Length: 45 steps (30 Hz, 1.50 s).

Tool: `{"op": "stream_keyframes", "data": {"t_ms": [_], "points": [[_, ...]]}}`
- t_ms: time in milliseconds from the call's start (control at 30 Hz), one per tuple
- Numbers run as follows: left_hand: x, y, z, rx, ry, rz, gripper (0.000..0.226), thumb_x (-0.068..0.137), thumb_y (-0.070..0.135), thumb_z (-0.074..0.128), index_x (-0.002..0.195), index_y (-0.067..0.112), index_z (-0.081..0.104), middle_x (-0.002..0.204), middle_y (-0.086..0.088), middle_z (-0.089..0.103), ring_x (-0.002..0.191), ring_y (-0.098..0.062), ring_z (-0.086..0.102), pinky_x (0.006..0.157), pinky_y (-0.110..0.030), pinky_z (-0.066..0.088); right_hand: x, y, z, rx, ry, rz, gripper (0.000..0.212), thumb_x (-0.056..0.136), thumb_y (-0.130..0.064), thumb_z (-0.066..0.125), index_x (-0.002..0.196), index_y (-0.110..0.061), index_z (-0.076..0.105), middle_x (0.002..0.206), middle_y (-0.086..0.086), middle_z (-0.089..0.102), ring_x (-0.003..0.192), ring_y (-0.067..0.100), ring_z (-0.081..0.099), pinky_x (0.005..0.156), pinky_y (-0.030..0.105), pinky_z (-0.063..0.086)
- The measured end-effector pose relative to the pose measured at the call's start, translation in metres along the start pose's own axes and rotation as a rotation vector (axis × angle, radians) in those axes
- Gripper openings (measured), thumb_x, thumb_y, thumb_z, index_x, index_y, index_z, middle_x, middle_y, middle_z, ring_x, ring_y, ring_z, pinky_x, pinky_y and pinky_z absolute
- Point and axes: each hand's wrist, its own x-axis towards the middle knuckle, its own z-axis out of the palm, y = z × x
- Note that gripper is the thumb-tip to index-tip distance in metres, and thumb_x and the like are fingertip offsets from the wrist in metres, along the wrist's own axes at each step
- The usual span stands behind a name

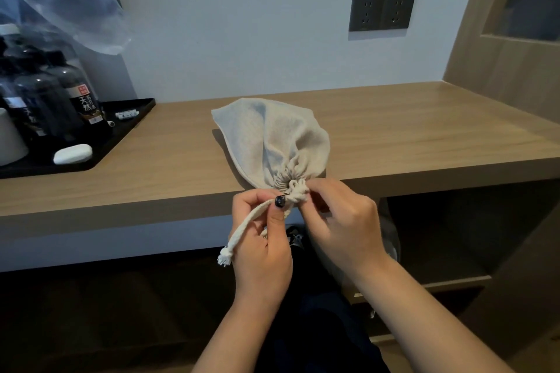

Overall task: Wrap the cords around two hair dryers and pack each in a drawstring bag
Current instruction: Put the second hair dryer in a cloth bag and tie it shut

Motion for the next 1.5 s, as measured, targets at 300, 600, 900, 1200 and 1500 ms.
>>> {"op": "stream_keyframes", "data": {"t_ms": [300, 600, 900, 1200, 1500], "points": [[0.004, 0.001, -0.005, 0.043, 0.05, -0.031, 0.018, 0.096, 0.006, 0.054, 0.094, 0.024, 0.051, 0.085, -0.016, 0.06, 0.065, -0.008, 0.058, 0.058, -0.015, 0.047, 0.011, -0.019, -0.007, 0.844, -0.13, 0.688, 0.01, 0.071, -0.017, 0.067, 0.078, -0.013, 0.073, 0.08, -0.003, 0.066, 0.072, 0.022, 0.063, 0.062, 0.033, 0.053], [0.002, 0.01, -0.004, -0.005, 0.067, -0.094, 0.005, 0.091, 0.015, 0.054, 0.093, 0.018, 0.051, 0.064, -0.003, 0.059, 0.05, -0.007, 0.055, 0.052, -0.016, 0.047, 0.021, -0.028, -0.009, 0.861, -0.193, 1.206, 0.015, 0.084, -0.019, 0.071, 0.079, -0.006, 0.075, 0.063, 0.001, 0.06, 0.052, 0.004, 0.048, 0.054, 0.017, 0.037], [-0.01, 0.002, -0.01, 0.103, 0.194, -0.339, 0.009, 0.094, 0.013, 0.058, 0.088, 0.018, 0.054, 0.088, -0.005, 0.071, 0.062, -0.017, 0.072, 0.053, -0.021, 0.053, 0.02, -0.019, -0.009, 0.717, 0.094, 1.196, 0.021, 0.089, -0.017, 0.067, 0.069, -0.014, 0.072, 0.047, -0.015, 0.055, 0.049, -0.002, 0.046, 0.059, 0.02, 0.035], [-0.013, 0.004, -0.018, -0.07, 0.237, -0.48, 0.013, 0.093, 0.0, 0.056, 0.083, 0.008, 0.052, 0.077, -0.004, 0.075, 0.065, -0.013, 0.072, 0.056, -0.014, 0.05, 0.03, -0.011, -0.017, 0.772, 0.178, 1.21, 0.024, 0.092, -0.015, 0.064, 0.069, -0.011, 0.066, 0.047, -0.01, 0.043, 0.042, 0.001, 0.036, 0.056, 0.019, 0.037], [-0.002, 0.008, -0.034, -0.062, 0.234, -0.508, 0.01, 0.091, -0.003, 0.057, 0.084, 0.004, 0.056, 0.07, -0.004, 0.074, 0.063, -0.01, 0.07, 0.059, -0.015, 0.051, 0.03, -0.002, -0.007, 0.716, 0.247, 1.146, 0.03, 0.089, -0.01, 0.066, 0.059, -0.014, 0.064, 0.042, -0.014, 0.04, 0.04, 0.001, 0.035, 0.063, 0.019, 0.036]]}}
